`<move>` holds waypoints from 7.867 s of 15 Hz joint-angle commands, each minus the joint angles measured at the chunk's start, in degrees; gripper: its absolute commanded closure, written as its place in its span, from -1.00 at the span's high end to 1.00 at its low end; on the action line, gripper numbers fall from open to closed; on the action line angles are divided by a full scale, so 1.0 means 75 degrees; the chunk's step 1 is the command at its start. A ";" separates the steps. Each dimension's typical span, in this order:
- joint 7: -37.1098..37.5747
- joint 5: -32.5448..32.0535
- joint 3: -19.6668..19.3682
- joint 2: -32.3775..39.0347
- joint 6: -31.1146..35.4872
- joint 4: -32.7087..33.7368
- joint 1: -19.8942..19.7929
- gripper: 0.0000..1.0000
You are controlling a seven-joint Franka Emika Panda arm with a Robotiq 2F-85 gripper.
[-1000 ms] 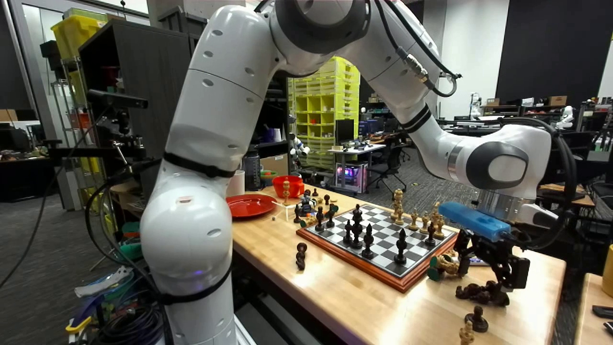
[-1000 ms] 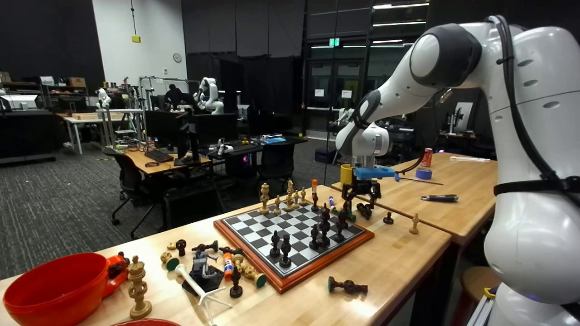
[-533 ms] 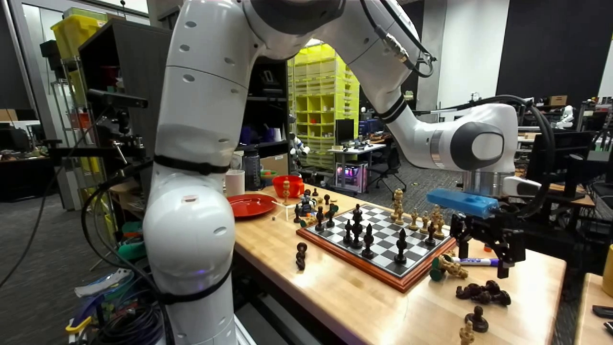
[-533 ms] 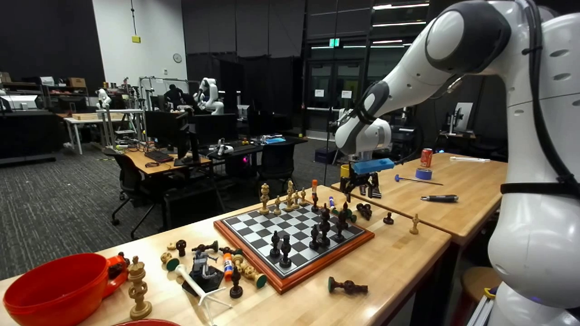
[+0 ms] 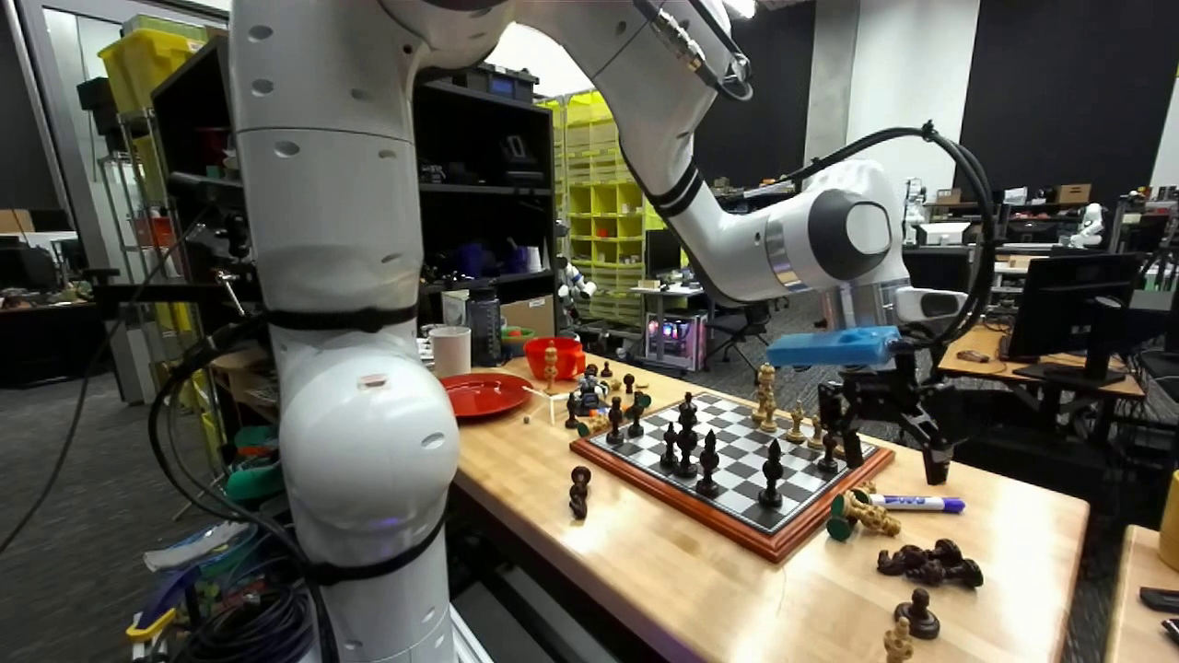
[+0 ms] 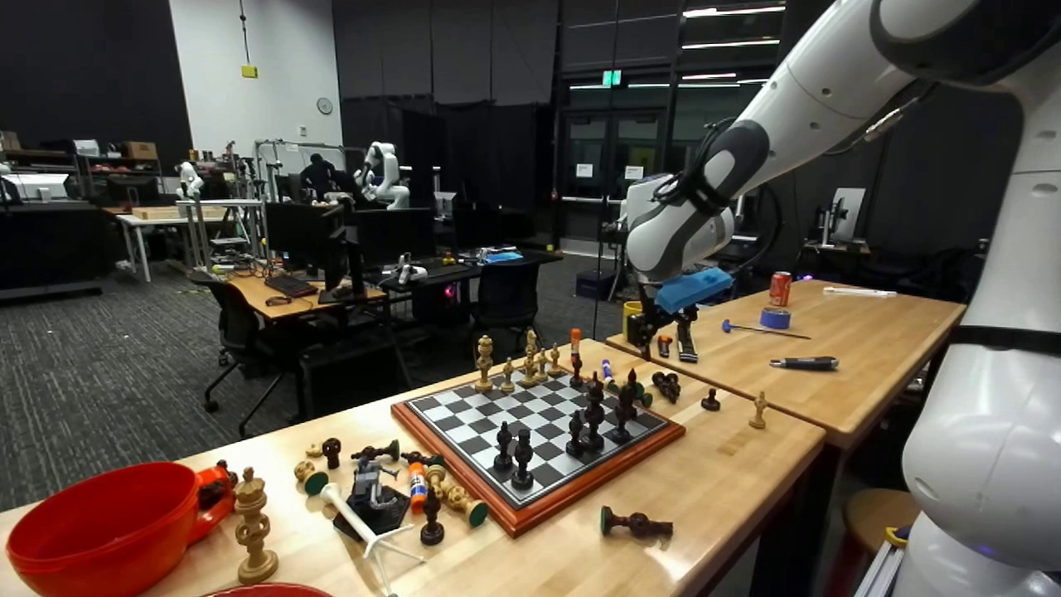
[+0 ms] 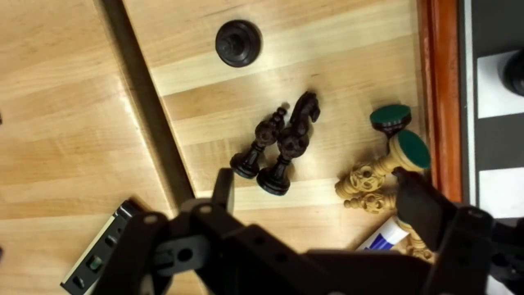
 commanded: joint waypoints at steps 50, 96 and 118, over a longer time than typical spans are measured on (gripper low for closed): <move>-0.6227 0.0111 0.2329 -0.0593 -0.2369 -0.0276 0.2403 1.00; -0.7708 0.0925 0.2893 0.0417 -0.2757 0.0309 0.2472 -0.88; -0.7595 0.0138 0.3078 0.0601 -0.2413 0.0559 0.2625 -0.88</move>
